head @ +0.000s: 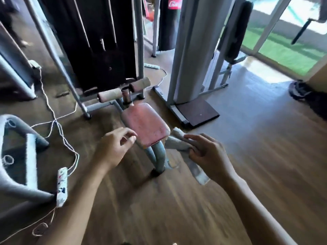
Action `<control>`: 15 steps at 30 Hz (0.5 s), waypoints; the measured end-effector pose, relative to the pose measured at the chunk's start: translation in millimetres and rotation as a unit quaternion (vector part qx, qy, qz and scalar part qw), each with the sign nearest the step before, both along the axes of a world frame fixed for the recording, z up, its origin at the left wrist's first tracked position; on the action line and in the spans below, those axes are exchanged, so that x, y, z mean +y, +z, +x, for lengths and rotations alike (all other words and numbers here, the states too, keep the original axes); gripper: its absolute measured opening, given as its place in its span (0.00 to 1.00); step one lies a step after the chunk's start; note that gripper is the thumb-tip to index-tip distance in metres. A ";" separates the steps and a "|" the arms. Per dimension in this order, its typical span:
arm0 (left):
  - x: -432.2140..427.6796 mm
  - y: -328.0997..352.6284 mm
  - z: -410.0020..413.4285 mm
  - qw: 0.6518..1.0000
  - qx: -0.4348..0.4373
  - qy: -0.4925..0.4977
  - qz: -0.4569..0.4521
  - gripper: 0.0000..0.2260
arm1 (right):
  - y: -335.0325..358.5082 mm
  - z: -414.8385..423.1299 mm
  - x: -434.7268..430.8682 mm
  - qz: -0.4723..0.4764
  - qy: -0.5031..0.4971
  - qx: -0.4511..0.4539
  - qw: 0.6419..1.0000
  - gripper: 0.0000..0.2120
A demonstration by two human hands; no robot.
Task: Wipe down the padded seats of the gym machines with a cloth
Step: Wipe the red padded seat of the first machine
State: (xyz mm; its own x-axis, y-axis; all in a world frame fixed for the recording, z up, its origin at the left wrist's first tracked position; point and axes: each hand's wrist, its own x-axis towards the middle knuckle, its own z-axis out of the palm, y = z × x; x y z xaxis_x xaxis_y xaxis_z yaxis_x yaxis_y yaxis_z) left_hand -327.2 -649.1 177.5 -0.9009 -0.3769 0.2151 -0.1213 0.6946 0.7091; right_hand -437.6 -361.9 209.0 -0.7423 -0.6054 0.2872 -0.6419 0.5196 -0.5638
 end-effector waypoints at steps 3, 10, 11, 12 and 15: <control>-7.3 -9.9 -21.9 0.999 0.006 0.047 0.009 0.04 | -5.5 -57.7 -18.3 -0.002 0.050 0.005 0.999 0.18; -58.1 -52.7 -107.3 0.991 -0.012 0.134 0.019 0.05 | -52.6 -190.0 -103.6 0.001 0.140 -0.029 0.990 0.17; -68.1 -61.8 -124.6 0.990 -0.016 0.141 0.026 0.05 | -61.1 -207.7 -118.3 0.004 0.146 -0.032 0.989 0.17; -77.5 -71.3 -141.4 0.988 -0.022 0.147 0.035 0.04 | -70.0 -224.7 -132.6 0.010 0.148 -0.038 0.988 0.17; -101.2 -103.2 -189.8 0.984 -0.045 0.166 0.055 0.05 | -100.4 -274.4 -171.5 0.039 0.162 -0.056 0.984 0.18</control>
